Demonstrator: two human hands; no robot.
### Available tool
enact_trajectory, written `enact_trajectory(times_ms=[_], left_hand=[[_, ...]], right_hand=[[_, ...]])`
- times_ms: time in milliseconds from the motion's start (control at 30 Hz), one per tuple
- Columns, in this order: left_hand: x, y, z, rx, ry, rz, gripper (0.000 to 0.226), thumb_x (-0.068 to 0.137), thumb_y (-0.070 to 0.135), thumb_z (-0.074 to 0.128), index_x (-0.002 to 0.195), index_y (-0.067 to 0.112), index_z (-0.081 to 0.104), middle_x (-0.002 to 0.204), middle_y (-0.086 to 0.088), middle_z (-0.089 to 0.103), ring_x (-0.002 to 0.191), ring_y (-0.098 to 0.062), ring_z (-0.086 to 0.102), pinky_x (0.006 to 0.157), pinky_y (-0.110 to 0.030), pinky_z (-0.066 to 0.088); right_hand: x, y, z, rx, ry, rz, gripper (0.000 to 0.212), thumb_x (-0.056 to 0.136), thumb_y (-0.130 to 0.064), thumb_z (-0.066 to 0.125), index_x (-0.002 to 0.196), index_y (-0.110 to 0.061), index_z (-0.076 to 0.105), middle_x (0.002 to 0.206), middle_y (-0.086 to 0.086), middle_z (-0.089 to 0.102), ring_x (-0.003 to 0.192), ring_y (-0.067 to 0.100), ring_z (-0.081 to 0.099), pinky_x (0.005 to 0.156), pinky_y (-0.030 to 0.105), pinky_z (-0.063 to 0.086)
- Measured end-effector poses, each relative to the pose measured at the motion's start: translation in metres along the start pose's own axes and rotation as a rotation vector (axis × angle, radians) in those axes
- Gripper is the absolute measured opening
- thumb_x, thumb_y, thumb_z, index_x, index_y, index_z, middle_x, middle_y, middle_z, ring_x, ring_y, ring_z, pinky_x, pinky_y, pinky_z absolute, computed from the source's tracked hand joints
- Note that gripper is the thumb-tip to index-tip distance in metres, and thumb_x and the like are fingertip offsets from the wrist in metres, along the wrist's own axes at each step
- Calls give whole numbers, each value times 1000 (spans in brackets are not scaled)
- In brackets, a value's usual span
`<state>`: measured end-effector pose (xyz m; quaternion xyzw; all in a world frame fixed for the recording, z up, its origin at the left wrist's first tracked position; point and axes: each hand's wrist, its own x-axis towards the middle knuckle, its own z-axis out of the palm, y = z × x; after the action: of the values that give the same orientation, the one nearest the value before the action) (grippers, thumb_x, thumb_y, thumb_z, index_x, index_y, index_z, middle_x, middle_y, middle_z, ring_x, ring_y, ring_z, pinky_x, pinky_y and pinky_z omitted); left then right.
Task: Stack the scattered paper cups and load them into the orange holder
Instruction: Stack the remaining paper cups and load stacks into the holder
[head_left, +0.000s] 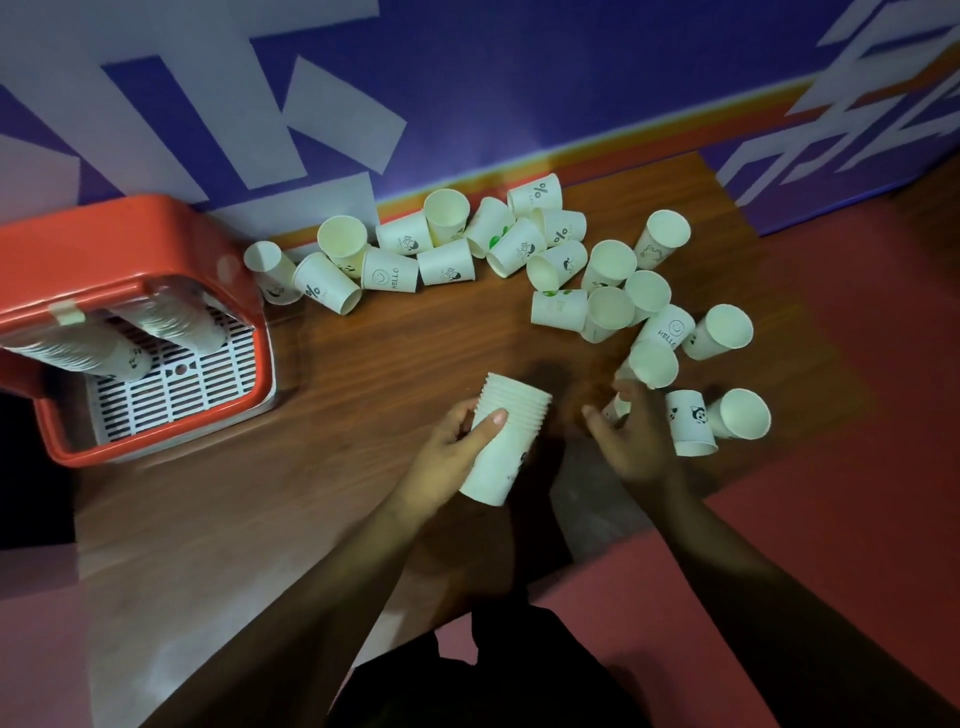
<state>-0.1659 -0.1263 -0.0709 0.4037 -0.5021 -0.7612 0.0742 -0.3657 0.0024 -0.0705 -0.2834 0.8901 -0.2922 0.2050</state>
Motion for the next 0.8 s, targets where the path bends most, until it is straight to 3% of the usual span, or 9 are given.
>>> enact_trajectory(times_ms=[33,133,200,300,433,500,600,700,800], left_hand=[[-1,3,7,-66,-13,-17,34,103,40,59,130,20,63,121,-9,75,95,-16,76,79,-26,61],[-6,11,23,-338,-71,-109,43,104,47,47,130,18,66,110,-10,78,90,-20,75,75,-31,63],[-6,12,28,-484,-80,-157,54,99,53,50,136,16,63,106,-10,78,86,-20,75,72,-31,63],[-7,10,32,-512,-70,-178,57,99,55,51,140,16,62,107,-11,76,85,-21,74,71,-33,62],[-7,9,38,-453,-33,-184,45,99,51,53,131,22,66,109,-8,78,90,-21,75,80,-37,60],[-6,8,42,-377,-25,-169,39,100,44,57,130,21,65,116,-8,77,96,-21,76,83,-37,60],[0,4,47,-248,4,-104,53,85,35,77,133,21,62,132,-9,71,110,-21,73,87,-35,61],[7,6,53,-96,4,-71,71,72,44,86,137,29,61,135,-3,70,120,-24,70,100,-44,59],[15,14,64,-66,-48,-99,68,75,54,83,134,27,66,130,-9,73,115,-31,71,104,-50,56]], right_hand=[[5,12,-8,-86,37,-38,51,87,-39,65,124,-6,56,124,19,57,111,31,54,94,40,45],[14,39,-19,-293,-108,51,41,90,-30,62,122,-4,59,128,22,51,116,39,51,97,42,45],[16,58,-12,-359,-104,-54,41,87,-33,54,108,0,66,118,27,57,110,43,55,96,47,49],[22,84,-1,-391,-91,-157,20,80,-17,62,87,1,69,105,25,62,99,41,62,91,42,51],[31,80,-9,-331,-89,-227,9,81,-4,68,88,1,70,108,19,58,96,33,61,92,36,48],[33,70,-18,-208,-77,-256,10,83,-9,71,90,-1,71,111,16,58,98,28,60,94,33,45],[34,45,-47,177,42,-42,11,83,-21,76,79,-13,71,106,10,62,92,18,61,83,26,44],[31,20,-79,683,51,203,3,86,-22,74,86,-19,73,110,0,71,101,11,67,85,23,48],[34,7,-92,809,-58,199,9,86,-18,73,93,-13,75,107,2,74,102,15,69,91,32,53]])
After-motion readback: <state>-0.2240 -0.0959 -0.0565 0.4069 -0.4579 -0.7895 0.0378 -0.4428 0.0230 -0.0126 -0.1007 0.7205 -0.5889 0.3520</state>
